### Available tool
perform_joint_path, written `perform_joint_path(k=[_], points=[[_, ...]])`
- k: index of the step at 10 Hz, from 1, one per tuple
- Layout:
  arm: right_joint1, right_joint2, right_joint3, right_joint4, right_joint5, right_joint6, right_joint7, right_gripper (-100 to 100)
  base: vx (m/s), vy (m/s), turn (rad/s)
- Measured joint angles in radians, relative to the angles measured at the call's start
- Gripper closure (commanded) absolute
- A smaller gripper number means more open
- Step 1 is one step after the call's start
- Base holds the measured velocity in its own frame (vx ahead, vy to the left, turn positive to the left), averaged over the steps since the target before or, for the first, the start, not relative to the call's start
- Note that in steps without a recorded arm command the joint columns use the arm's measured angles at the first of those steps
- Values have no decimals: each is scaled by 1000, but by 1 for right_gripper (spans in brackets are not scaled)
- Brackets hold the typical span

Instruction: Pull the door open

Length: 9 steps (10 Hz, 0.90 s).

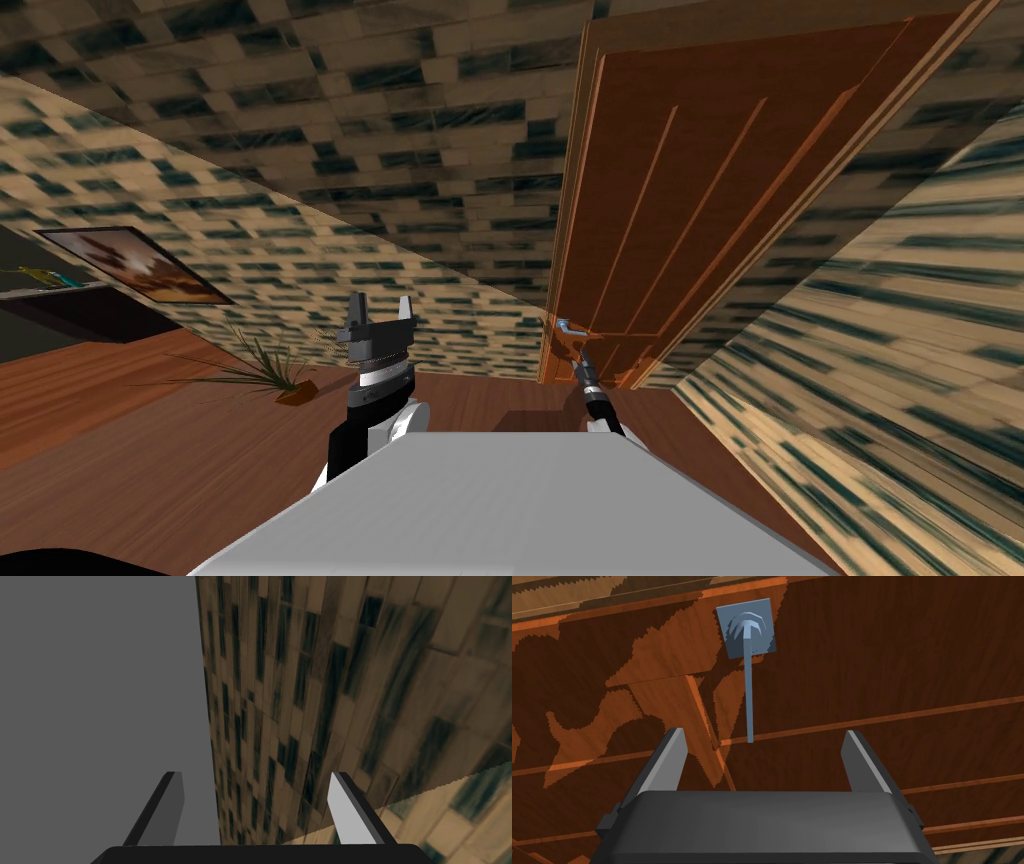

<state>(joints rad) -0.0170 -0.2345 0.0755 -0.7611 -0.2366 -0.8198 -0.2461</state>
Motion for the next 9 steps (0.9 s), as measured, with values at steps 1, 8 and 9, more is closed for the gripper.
perform_joint_path(k=[1, 8, 9], points=[[-9, -2, 2, 22, -1, -7, -3, -100, 59, -58, 63], [-21, -34, -5, 108, -18, -47, -30, -100, 123, -19, 92], [-31, -48, -10, 157, -22, -77, -47, -100, 138, 17, 45]])
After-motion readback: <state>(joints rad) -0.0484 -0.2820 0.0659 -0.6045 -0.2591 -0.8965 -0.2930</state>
